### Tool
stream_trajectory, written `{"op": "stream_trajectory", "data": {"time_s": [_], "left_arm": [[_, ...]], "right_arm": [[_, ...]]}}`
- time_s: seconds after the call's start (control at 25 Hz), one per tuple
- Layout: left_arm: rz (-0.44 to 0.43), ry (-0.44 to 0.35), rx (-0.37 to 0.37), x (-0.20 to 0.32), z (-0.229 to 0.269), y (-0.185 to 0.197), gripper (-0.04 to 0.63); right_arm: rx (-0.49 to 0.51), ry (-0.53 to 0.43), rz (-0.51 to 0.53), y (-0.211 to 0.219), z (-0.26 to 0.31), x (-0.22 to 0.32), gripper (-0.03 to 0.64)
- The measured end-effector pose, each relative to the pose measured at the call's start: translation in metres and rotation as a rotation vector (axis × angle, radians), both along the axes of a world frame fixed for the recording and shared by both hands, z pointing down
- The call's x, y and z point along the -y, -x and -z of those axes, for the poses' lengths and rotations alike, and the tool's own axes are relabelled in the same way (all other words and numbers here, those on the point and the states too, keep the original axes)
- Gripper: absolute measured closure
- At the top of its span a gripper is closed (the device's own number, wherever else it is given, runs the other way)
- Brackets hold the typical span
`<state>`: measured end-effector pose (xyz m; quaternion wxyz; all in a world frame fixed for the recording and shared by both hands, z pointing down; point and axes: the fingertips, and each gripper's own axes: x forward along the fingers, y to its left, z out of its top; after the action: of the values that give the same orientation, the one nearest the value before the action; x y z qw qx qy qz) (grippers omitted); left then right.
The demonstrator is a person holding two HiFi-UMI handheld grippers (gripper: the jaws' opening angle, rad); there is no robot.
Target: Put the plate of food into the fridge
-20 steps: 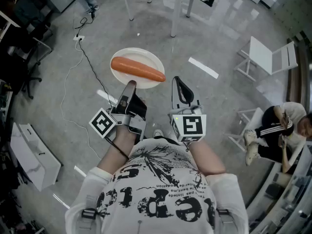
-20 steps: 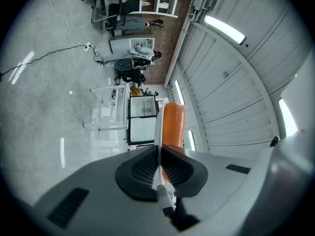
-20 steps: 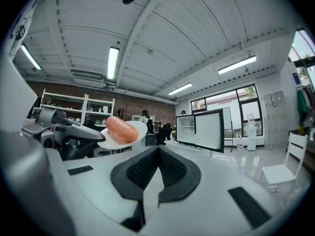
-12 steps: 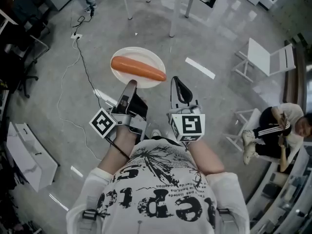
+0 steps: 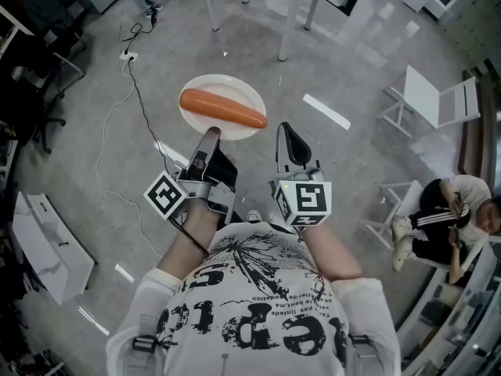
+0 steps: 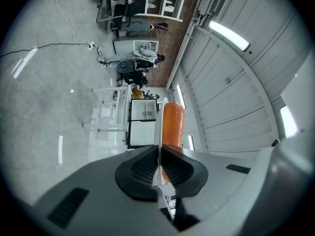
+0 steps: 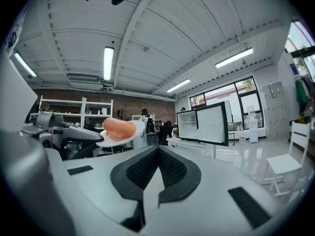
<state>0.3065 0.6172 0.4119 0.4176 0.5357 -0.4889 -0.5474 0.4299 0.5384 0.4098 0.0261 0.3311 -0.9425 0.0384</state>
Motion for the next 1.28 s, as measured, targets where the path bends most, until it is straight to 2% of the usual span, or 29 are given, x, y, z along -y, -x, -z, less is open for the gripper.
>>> {"op": "stream_trajectory", "data": {"time_s": [0.12,0.52,0.64,0.88,1.08,1.28], "left_arm": [[0.013,-0.001,0.002,0.002,-0.001,0.006,0.572],[0.02,0.009,0.003,0.003,-0.028,0.015,0.572],[0.01,0.01,0.015,0.022,-0.017,0.059,0.572],[-0.037,-0.006,-0.01,0.065,0.005,0.146,0.572],[-0.079,-0.022,0.026,0.096,0.026,0.23,0.572],[-0.142,-0.05,0.071,0.113,0.029,0.262,0.572]], "right_arm": [[0.018,0.02,0.011,0.004,-0.002,0.004,0.617],[0.034,-0.003,0.003,0.007,-0.027,0.008,0.616],[0.036,-0.009,-0.011,0.046,-0.015,0.025,0.617],[0.002,-0.023,-0.069,0.132,0.007,0.064,0.617],[0.009,-0.036,-0.132,0.206,0.027,0.091,0.616],[0.042,-0.057,-0.171,0.244,0.025,0.102,0.615]]}}
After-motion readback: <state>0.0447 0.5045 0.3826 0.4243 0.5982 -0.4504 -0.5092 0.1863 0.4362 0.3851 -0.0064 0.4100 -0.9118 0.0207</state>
